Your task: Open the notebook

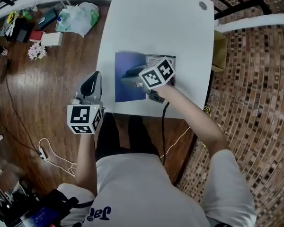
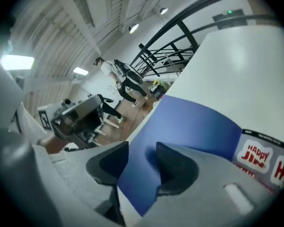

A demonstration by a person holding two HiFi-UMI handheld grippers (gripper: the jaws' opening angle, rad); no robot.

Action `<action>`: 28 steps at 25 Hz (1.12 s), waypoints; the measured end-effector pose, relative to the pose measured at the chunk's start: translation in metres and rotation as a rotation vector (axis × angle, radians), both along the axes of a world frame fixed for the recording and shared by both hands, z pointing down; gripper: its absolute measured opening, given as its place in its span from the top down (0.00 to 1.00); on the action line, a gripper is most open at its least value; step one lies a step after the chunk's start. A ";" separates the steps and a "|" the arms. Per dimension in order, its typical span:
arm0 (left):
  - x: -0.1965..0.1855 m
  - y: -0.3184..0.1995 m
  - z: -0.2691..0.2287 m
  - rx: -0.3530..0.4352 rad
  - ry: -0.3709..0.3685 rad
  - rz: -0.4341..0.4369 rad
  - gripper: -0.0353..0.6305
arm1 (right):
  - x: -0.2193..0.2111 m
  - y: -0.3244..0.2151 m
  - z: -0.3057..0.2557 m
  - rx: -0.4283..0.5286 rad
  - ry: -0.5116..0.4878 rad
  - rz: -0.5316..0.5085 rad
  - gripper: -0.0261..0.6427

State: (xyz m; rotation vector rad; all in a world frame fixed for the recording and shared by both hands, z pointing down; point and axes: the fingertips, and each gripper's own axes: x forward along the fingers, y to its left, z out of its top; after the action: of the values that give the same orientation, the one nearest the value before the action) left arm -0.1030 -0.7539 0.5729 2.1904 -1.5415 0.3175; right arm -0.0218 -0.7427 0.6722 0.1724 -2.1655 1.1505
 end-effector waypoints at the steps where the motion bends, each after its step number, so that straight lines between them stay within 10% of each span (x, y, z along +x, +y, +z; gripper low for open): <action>1: 0.000 0.000 0.001 -0.002 0.003 0.002 0.92 | -0.002 0.000 0.009 0.061 0.049 -0.028 0.72; 6: 0.002 0.003 0.004 -0.003 0.012 0.023 0.92 | 0.001 0.002 0.046 0.364 0.319 -0.168 0.97; 11: -0.004 0.008 -0.006 0.006 0.017 0.048 0.92 | -0.005 0.011 0.058 0.644 0.522 -0.318 0.97; 20: -0.006 0.004 -0.076 0.128 0.085 0.079 0.92 | 0.015 -0.008 -0.104 0.670 0.131 0.478 0.97; 28: 0.046 0.040 -0.147 0.299 0.059 0.130 0.92 | 0.114 0.051 -0.221 0.923 0.103 0.707 0.97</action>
State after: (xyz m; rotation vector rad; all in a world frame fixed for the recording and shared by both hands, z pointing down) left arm -0.0572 -0.7135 0.4255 2.5105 -1.4981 0.0631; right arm 0.0921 -0.6912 0.4515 1.4403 -2.4395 0.3315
